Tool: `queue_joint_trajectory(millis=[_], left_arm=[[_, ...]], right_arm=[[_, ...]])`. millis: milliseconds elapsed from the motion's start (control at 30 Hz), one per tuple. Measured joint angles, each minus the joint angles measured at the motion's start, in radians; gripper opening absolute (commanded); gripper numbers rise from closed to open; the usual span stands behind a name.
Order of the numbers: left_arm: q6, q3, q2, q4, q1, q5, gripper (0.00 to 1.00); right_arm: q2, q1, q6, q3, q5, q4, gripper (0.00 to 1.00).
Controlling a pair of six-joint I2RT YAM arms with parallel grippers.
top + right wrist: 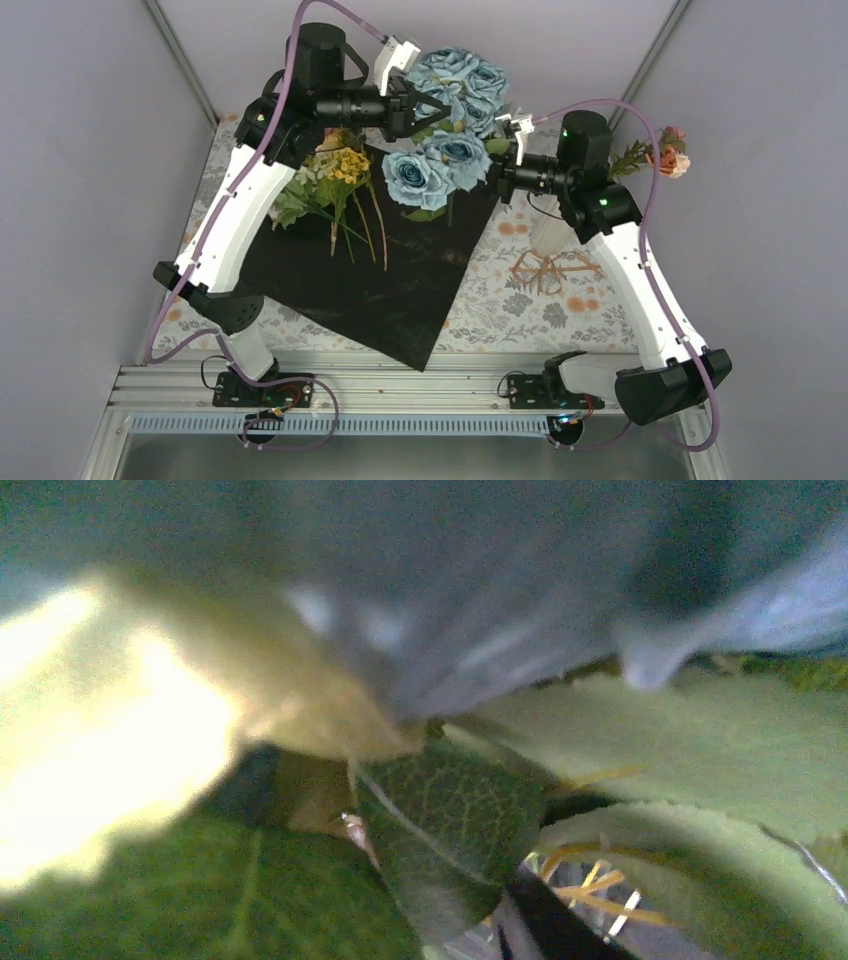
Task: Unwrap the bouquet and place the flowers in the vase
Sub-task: Move the vase to the center of the board.
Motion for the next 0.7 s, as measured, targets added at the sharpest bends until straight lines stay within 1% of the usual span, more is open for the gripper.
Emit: queue_joint_trajectory(millis=[33, 67, 133, 167, 233, 333, 400, 467, 533, 600, 667, 700], left_arm=[[0.001, 0.017, 0.003, -0.006, 0.001, -0.002, 0.44], [0.002, 0.031, 0.005, -0.010, 0.002, -0.004, 0.52], [-0.010, 0.047, 0.000, -0.012, 0.004, -0.016, 0.69], [-0.018, 0.048, -0.009, -0.012, 0.006, -0.028, 0.76], [-0.020, 0.047, -0.028, -0.013, 0.008, -0.061, 0.84], [-0.042, 0.002, -0.107, -0.008, 0.010, -0.175, 0.92], [-0.045, -0.072, -0.198, 0.005, 0.010, -0.260, 0.95], [-0.051, -0.168, -0.305, 0.029, 0.010, -0.335, 0.97], [-0.063, -0.313, -0.441, 0.083, 0.012, -0.409, 0.98], [-0.076, -0.427, -0.547, 0.128, 0.012, -0.458, 1.00], [-0.095, -0.549, -0.644, 0.172, 0.012, -0.509, 0.99], [-0.099, -0.586, -0.673, 0.183, 0.012, -0.525, 0.97]], right_arm=[[0.001, 0.002, 0.010, 0.000, -0.003, 0.013, 0.17], [0.001, 0.003, 0.019, -0.001, -0.006, 0.029, 0.13], [0.000, 0.005, 0.051, -0.002, -0.006, 0.065, 0.10], [-0.001, 0.006, 0.067, -0.003, -0.008, 0.083, 0.09], [-0.003, 0.008, 0.095, -0.004, -0.009, 0.111, 0.08], [-0.006, 0.008, 0.155, -0.004, -0.008, 0.159, 0.06], [-0.009, 0.009, 0.202, -0.004, -0.003, 0.186, 0.06], [-0.010, 0.009, 0.245, -0.003, 0.008, 0.209, 0.06], [-0.010, 0.009, 0.300, -0.003, 0.027, 0.240, 0.06], [-0.010, 0.009, 0.349, -0.003, 0.043, 0.269, 0.06], [-0.010, 0.010, 0.394, 0.000, 0.060, 0.293, 0.06], [-0.008, 0.010, 0.410, 0.005, 0.068, 0.299, 0.06]])
